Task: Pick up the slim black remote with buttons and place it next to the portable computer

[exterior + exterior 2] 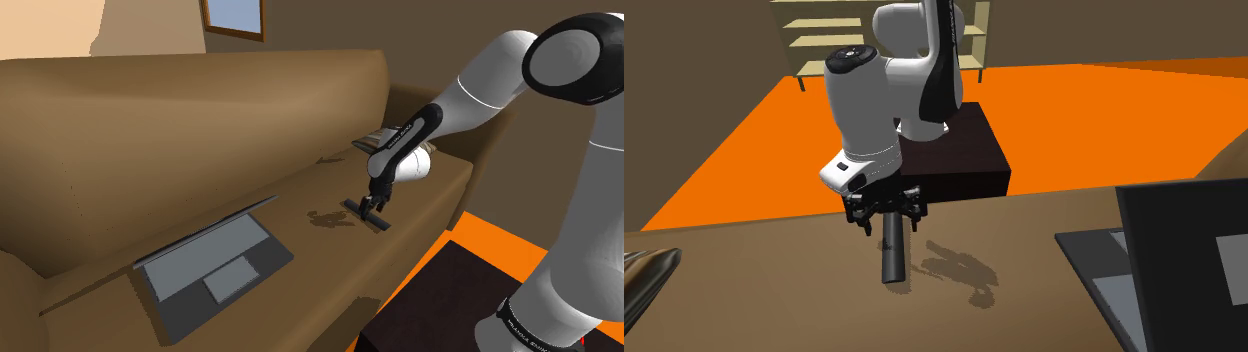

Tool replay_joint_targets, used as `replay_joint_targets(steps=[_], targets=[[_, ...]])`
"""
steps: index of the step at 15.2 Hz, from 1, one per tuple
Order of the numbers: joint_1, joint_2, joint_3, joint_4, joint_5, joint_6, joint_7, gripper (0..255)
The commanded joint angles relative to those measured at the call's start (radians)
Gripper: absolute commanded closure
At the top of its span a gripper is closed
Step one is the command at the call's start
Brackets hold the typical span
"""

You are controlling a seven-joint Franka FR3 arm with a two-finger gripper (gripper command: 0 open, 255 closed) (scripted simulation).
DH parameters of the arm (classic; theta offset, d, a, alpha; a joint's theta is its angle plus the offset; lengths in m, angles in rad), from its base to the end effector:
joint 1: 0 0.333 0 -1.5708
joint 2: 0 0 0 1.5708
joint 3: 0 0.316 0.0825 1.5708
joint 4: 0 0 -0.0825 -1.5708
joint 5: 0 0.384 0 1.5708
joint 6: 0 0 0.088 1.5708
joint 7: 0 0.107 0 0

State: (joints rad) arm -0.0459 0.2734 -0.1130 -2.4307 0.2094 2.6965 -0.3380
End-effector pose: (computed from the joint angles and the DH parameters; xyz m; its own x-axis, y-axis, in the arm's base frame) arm 0.4814 -0.0864 0.1952 0.9999 -0.0064 0.0113 -0.0058 -0.9983 -0.0581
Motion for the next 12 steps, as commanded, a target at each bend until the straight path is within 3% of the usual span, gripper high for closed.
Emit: replay_joint_targets(steps=[1,4,5,12], targets=[[0.000,0.001,0.000,0.000,0.001,0.001,0.000,0],[0.000,0.001,0.000,0.000,0.001,0.001,0.000,0],[0.000,0.001,0.000,0.000,0.001,0.001,0.000,255],[-0.001,0.000,0.000,0.000,0.000,0.000,-0.001,255]])
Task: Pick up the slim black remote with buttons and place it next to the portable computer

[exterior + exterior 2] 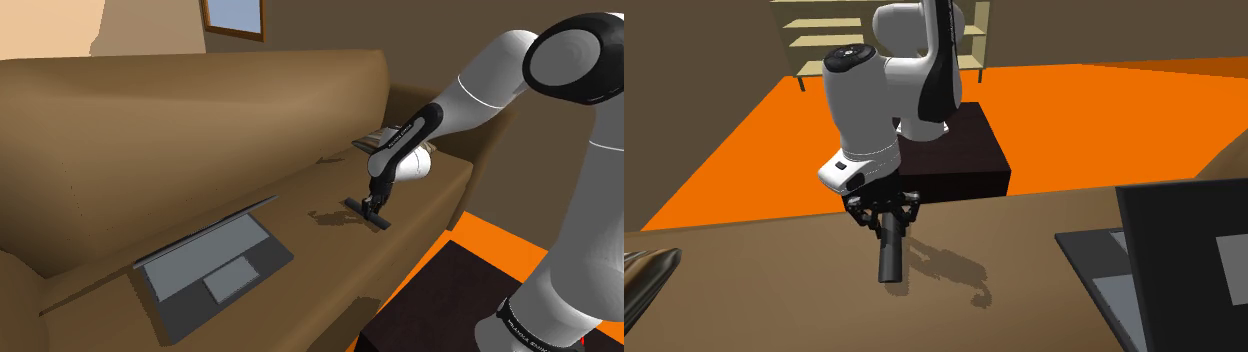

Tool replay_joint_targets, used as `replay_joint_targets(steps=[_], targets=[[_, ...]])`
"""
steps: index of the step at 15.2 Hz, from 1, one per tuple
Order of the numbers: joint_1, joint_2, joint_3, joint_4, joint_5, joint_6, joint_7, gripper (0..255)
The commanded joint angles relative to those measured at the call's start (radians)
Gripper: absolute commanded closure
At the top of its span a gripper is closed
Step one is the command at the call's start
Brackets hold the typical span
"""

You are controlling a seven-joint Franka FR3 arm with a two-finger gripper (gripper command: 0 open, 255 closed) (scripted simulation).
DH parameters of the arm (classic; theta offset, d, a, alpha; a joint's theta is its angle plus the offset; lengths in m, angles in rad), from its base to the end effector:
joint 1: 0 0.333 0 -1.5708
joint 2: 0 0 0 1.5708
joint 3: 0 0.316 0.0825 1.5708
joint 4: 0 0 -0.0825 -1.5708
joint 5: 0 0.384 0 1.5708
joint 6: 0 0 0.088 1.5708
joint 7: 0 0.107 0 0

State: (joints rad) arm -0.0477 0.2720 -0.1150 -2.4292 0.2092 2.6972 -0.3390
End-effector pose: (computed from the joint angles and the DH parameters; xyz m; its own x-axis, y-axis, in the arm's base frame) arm 0.4819 -0.0883 0.1965 0.9998 -0.0089 0.0149 -0.0081 -0.9983 -0.0570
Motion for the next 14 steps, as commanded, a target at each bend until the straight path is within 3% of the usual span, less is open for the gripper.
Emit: replay_joint_targets(steps=[1,14], targets=[[0.001,0.001,0.002,-0.001,0.000,-0.001,0.000,255],[0.019,-0.156,-0.029,-0.003,-0.074,-0.152,0.062,255]])
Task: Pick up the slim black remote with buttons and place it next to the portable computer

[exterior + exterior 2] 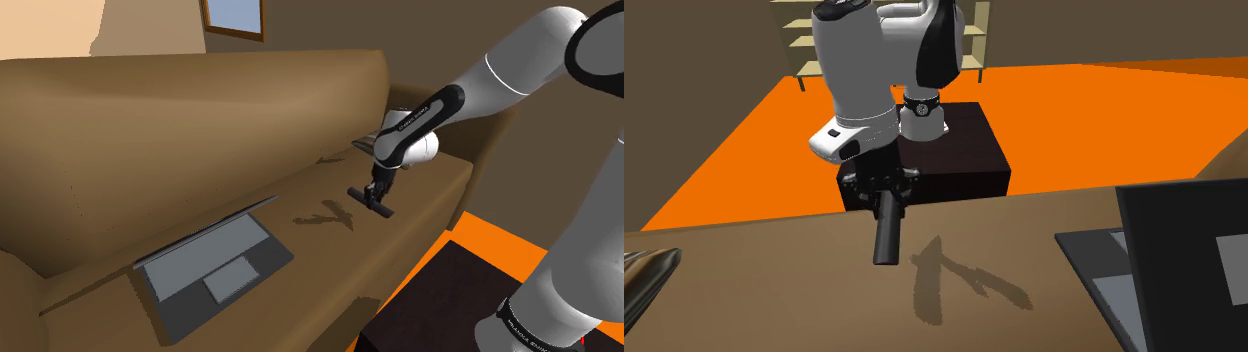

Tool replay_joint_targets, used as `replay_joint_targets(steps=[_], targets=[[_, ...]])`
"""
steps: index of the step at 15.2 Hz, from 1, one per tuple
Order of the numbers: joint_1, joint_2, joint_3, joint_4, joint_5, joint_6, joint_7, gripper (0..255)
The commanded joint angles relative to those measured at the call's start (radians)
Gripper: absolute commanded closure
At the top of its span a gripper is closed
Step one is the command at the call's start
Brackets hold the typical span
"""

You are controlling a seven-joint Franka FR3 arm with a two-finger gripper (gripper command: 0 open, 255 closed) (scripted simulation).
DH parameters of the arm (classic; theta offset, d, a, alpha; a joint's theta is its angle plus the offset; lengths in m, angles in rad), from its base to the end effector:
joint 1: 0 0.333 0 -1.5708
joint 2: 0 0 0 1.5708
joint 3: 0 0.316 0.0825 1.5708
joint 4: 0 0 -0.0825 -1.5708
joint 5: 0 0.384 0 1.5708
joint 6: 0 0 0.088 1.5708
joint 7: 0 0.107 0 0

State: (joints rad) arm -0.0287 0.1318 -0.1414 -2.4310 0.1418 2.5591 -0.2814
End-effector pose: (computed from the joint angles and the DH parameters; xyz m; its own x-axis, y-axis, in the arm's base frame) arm 0.4824 -0.0859 0.2524 0.9999 -0.0064 0.0118 -0.0057 -0.9983 -0.0581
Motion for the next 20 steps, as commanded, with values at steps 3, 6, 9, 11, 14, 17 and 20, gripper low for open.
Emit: replay_joint_targets(steps=[3,6,9,11,14,17,20], targets=[[0.001,-0.052,-0.006,0.003,-0.022,-0.054,0.017,255],[0.002,-0.086,-0.008,0.011,-0.036,-0.094,0.029,255],[0.002,-0.118,-0.010,0.020,-0.049,-0.135,0.039,255],[0.001,-0.139,-0.010,0.027,-0.056,-0.163,0.046,255],[0.001,-0.168,-0.010,0.040,-0.066,-0.204,0.054,255],[0.000,-0.196,-0.010,0.055,-0.074,-0.246,0.062,255],[-0.001,-0.221,-0.009,0.072,-0.082,-0.288,0.069,255]])
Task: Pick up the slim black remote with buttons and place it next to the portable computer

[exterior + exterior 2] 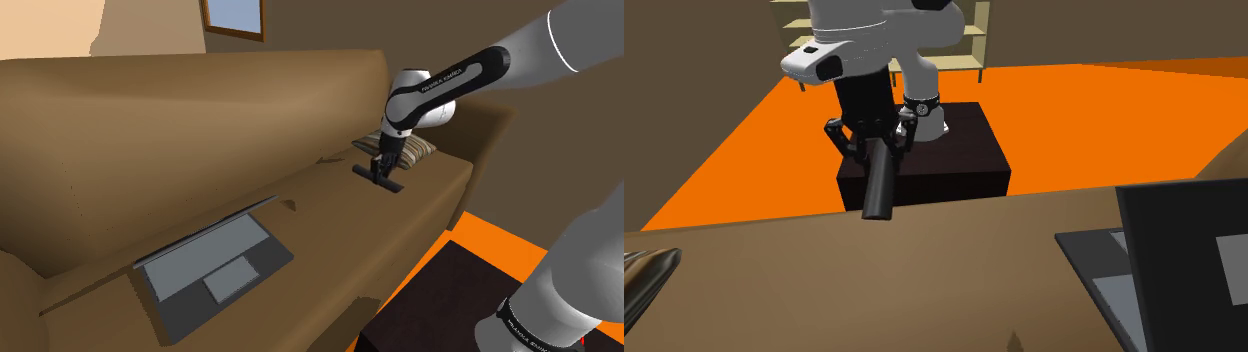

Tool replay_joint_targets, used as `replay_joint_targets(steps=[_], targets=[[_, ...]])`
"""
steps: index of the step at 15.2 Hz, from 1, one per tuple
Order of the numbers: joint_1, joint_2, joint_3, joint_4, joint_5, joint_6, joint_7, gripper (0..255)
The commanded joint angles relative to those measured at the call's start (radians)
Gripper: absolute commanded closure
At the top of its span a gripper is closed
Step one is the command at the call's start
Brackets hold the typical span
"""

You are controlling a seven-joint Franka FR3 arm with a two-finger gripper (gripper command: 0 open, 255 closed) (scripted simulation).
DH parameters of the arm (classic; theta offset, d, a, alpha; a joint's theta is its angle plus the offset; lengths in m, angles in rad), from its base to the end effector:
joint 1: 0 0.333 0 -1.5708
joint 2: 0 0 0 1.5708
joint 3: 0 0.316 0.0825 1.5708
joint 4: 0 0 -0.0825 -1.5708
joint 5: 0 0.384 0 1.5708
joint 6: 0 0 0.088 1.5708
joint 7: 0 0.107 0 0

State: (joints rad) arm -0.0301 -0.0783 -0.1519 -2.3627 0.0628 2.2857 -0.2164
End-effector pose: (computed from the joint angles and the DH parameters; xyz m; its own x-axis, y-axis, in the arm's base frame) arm 0.4822 -0.0873 0.3582 0.9999 -0.0067 0.0117 -0.0060 -0.9983 -0.0581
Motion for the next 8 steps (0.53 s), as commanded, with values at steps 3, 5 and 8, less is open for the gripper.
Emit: replay_joint_targets(steps=[3,5,8], targets=[[0.000,-0.034,0.002,0.022,-0.009,-0.056,0.010,255],[-0.001,-0.049,0.003,0.036,-0.013,-0.083,0.014,255],[-0.001,-0.068,0.004,0.058,-0.018,-0.125,0.019,255]])
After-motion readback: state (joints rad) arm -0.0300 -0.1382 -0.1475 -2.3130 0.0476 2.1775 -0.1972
